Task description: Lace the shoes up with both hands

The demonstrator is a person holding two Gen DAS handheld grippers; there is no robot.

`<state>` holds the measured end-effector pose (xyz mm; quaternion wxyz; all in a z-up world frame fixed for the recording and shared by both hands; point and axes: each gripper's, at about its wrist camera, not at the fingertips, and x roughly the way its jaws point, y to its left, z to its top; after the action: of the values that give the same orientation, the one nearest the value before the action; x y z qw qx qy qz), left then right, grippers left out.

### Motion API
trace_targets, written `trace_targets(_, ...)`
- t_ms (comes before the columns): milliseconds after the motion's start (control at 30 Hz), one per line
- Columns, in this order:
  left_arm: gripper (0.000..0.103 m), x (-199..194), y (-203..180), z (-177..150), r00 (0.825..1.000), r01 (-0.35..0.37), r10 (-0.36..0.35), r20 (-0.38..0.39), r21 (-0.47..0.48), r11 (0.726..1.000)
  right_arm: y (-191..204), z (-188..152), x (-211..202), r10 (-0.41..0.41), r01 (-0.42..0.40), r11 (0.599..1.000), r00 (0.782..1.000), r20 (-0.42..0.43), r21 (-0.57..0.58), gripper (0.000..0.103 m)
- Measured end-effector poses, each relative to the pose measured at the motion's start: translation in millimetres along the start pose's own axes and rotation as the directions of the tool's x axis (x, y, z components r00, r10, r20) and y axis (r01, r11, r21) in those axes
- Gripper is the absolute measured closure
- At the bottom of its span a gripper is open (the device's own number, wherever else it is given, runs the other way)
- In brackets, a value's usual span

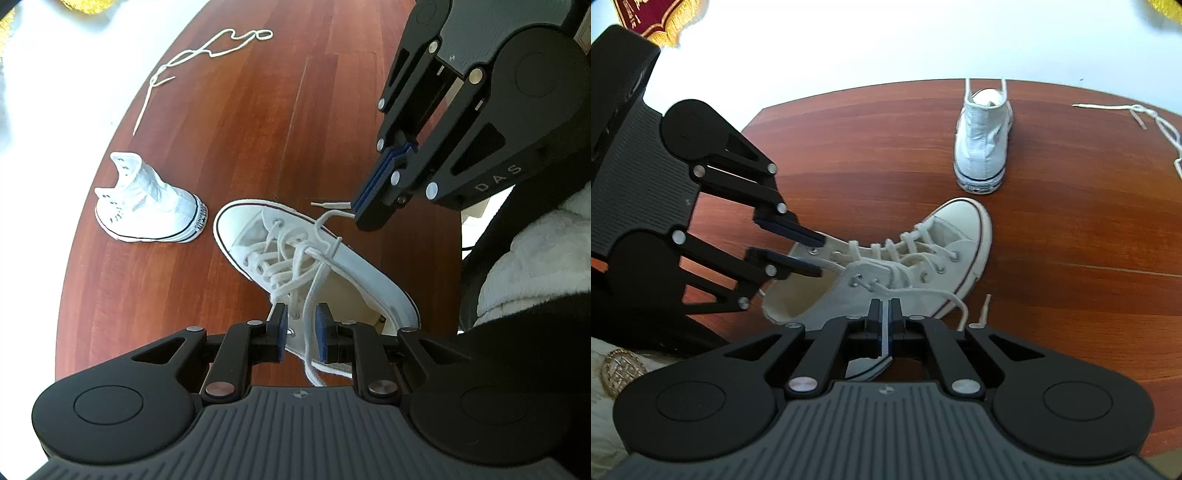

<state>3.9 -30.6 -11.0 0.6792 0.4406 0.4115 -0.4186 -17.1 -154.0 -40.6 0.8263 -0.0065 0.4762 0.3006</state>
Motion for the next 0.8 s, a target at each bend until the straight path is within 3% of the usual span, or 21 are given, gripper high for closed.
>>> trace_targets(333,0.080,-4.4,1.3,1.7,1.000,-0.007,0.005,-0.022,-0.058,0.998,-11.7,7.4,11.9,0.124,-0.124,0.992,0.992,-0.009,0.030,0.096)
trace_targets(433,0.080,-4.3,1.3,2.5,1.000,-0.009,0.007,-0.030,-0.068,0.998,-17.7,9.2,13.8,0.159,-0.159,0.986,0.987,0.003,0.040,0.064)
trace_targets(500,0.080,-4.1,1.6,3.4,0.999,-0.012,0.009,-0.037,-0.075,0.997,-19.4,10.3,13.6,0.187,-0.187,0.982,0.982,0.012,0.035,0.065)
trace_targets(567,0.080,-4.0,1.8,4.1,0.999,-0.014,0.010,-0.042,-0.079,0.997,-22.1,11.2,15.0,0.206,-0.206,0.978,0.978,0.010,0.042,0.077)
trace_targets(800,0.080,-3.1,2.3,6.3,0.998,-0.022,0.016,-0.060,-0.093,0.995,-41.4,12.6,24.4,0.280,-0.279,0.954,0.960,0.012,0.109,0.083)
